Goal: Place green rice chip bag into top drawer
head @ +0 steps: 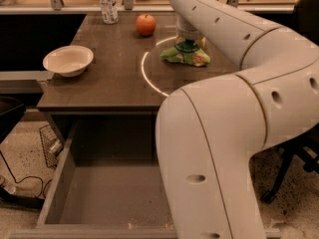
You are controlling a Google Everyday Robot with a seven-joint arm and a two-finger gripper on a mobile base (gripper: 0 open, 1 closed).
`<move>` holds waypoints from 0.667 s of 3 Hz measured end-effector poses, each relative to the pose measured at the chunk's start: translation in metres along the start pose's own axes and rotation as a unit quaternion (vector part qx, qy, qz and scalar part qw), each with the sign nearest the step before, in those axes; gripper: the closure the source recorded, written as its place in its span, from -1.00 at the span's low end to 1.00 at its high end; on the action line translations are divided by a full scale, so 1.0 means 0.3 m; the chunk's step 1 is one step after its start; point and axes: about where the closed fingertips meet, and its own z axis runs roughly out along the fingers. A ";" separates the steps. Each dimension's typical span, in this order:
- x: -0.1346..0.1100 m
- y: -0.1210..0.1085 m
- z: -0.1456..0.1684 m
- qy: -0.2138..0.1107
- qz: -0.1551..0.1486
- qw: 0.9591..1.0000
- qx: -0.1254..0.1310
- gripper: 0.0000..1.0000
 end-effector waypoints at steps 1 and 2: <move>-0.002 0.000 -0.002 0.000 0.000 1.000 0.000 1.00; -0.003 0.000 -0.004 0.000 0.000 1.000 0.000 1.00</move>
Offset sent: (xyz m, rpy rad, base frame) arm -0.1344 0.0130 0.1422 -0.0557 -0.1736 0.1300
